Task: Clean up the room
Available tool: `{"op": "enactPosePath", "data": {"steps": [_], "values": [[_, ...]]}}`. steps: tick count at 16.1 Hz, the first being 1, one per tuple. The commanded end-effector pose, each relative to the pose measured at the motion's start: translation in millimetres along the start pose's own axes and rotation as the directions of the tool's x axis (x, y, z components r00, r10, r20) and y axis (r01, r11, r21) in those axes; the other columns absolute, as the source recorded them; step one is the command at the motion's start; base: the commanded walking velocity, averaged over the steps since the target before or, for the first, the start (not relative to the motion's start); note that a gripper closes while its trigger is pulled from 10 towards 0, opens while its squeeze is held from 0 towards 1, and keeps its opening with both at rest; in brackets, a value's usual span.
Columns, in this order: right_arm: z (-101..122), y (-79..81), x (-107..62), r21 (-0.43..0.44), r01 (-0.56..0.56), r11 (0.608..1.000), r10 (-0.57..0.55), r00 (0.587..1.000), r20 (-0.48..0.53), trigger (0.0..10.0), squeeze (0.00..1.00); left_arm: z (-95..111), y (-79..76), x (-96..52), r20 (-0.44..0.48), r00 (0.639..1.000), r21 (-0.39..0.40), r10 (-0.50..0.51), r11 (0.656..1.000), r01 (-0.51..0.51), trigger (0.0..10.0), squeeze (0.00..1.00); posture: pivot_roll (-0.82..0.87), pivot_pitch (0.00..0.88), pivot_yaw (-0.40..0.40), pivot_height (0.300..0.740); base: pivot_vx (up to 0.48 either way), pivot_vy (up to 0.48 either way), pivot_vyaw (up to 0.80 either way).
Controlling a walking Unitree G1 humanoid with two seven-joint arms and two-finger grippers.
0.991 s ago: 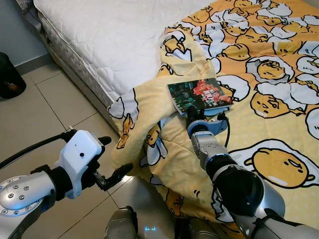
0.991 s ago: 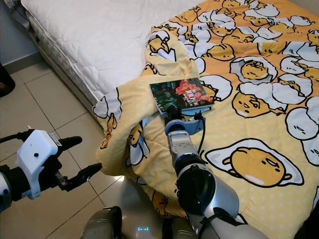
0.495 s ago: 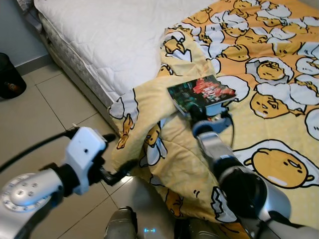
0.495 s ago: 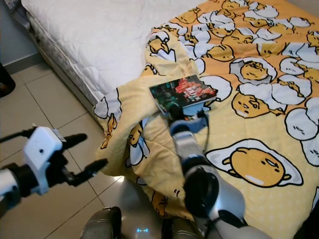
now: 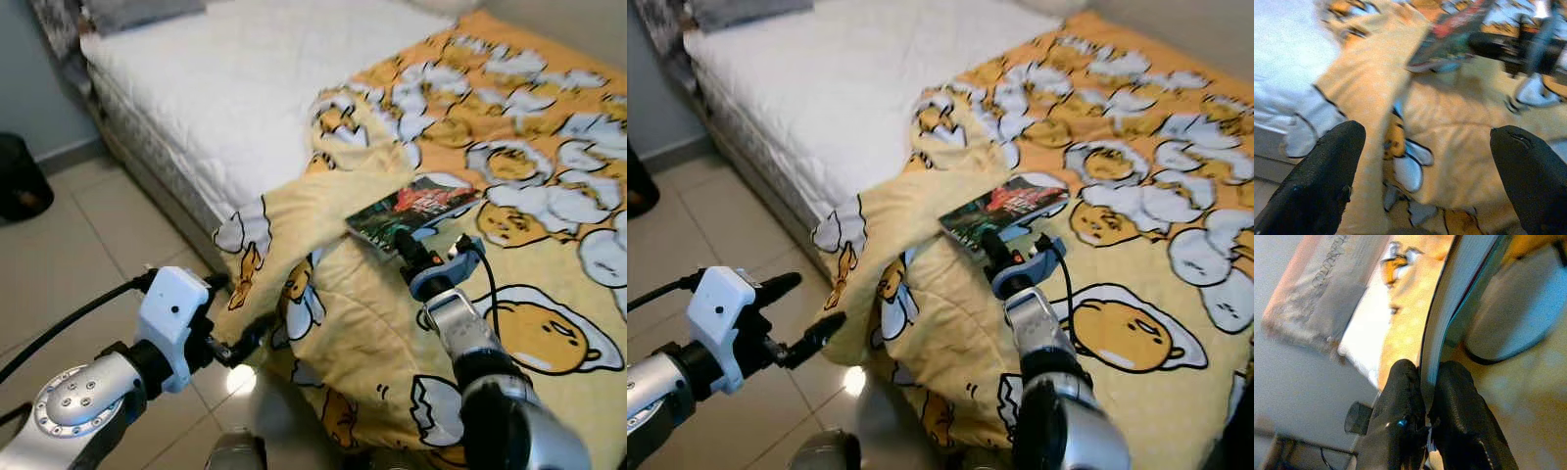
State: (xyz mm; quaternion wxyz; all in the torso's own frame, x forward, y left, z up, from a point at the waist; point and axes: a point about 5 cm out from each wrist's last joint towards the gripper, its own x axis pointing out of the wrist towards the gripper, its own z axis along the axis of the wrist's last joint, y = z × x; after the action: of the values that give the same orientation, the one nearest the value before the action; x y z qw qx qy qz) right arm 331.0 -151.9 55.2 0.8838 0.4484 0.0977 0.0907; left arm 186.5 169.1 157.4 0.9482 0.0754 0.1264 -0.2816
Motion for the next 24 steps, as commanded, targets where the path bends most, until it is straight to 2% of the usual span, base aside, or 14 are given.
{"op": "enactPosePath", "data": {"steps": [1,7,8,9,10,13,14,15,16,18,19,20,21,24], "values": [[11.8,14.6,3.0,-0.101,-0.093,0.991,0.094,0.996,0.001,0.0,0.0,-2.6,1.6,1.6,0.003,1.0,-0.003,0.031,1.0,-0.031,10.0,0.77,0.09,0.0,-0.037,0.74,0.0,0.0,0.0],[38.1,11.5,-15.7,-0.213,-0.139,0.967,0.14,0.99,-0.009,0.0,0.0,1.6,36.9,29.6,0.1,0.985,-0.036,0.144,0.989,-0.141,10.0,0.78,0.01,0.0,-0.029,0.74,0.0,0.0,0.0],[42.5,16.7,-18.3,-0.212,-0.195,0.958,0.193,0.981,-0.03,0.0,0.0,7.3,43.3,34.9,0.155,0.981,-0.148,0.119,0.984,-0.096,10.0,1.0,0.01,0.0,-0.029,0.74,0.0,0.0,0.0],[44.2,25.1,-20.4,-0.212,-0.277,0.937,0.268,0.961,-0.072,0.0,0.0,14.0,48.4,37.4,0.212,0.974,-0.24,0.078,0.97,-0.025,10.0,1.0,0.01,0.0,-0.027,0.74,0.0,0.0,0.0],[44.1,27.9,-21.1,-0.214,-0.304,0.928,0.291,0.952,-0.089,0.0,0.0,15.8,50.4,38.2,0.229,0.971,-0.26,0.065,0.966,-0.003,10.0,1.0,0.01,0.0,-0.027,0.74,0.0,0.0,0.0],[39.2,53.7,-30.1,-0.19,-0.551,0.812,0.499,0.826,-0.263,0.0,0.0,26.3,87.7,50.6,0.294,0.954,-0.36,0.059,0.931,0.054,10.0,1.0,0.02,0.0,-0.025,0.74,0.0,0.0,0.0],[36.6,66.6,-36.0,-0.13,-0.651,0.748,0.588,0.74,-0.325,0.0,0.0,31.6,96.9,58.3,0.337,0.941,-0.442,0.033,0.888,0.127,10.0,0.99,0.03,0.0,-0.031,0.74,0.0,0.0,0.0],[35.7,69.1,-37.4,-0.115,-0.67,0.733,0.606,0.72,-0.338,0.0,0.0,32.2,98.2,60.0,0.343,0.939,-0.456,0.028,0.879,0.14,10.0,0.9,0.03,0.0,-0.031,0.74,0.0,0.0,0.0],[31.1,80.1,-43.5,-0.057,-0.736,0.675,0.668,0.642,-0.376,0.0,0.0,30.4,97.4,65.6,0.346,0.938,-0.486,-0.02,0.851,0.198,10.0,0.29,0.03,0.0,-0.034,0.74,0.0,0.0,0.0],[27.4,92.2,-48.2,0.0,-0.791,0.612,0.725,0.561,-0.4,0.0,0.0,28.3,91.5,74.3,0.364,0.929,-0.523,-0.075,0.809,0.27,10.0,0.0,0.03,0.0,-0.03,0.74,0.0,0.0,0.0],[25.6,98.1,-50.5,0.027,-0.815,0.579,0.749,0.518,-0.414,0.0,0.0,28.9,85.2,79.0,0.399,0.908,-0.536,-0.126,0.772,0.343,10.0,0.0,0.02,0.0,-0.026,0.74,0.0,0.0,0.0],[24.6,102.2,-52.0,0.041,-0.83,0.556,0.761,0.489,-0.426,0.0,0.0,32.2,77.4,82.0,0.445,0.876,-0.551,-0.186,0.714,0.431,8.5,0.0,0.02,0.0,-0.022,0.74,0.0,0.0,0.0],[24.8,105.2,-53.1,0.055,-0.84,0.539,0.773,0.468,-0.428,0.0,0.0,33.5,69.6,84.2,0.466,0.851,-0.555,-0.243,0.668,0.495,0.5,0.0,0.01,0.0,-0.018,0.74,0.0,0.0,0.0],[25.5,108.7,-55.4,0.078,-0.851,0.52,0.786,0.441,-0.433,0.0,0.0,32.7,62.5,83.5,0.488,0.817,-0.557,-0.307,0.611,0.562,0.0,0.0,0.01,0.0,-0.017,0.74,0.0,0.0,0.0]]}}
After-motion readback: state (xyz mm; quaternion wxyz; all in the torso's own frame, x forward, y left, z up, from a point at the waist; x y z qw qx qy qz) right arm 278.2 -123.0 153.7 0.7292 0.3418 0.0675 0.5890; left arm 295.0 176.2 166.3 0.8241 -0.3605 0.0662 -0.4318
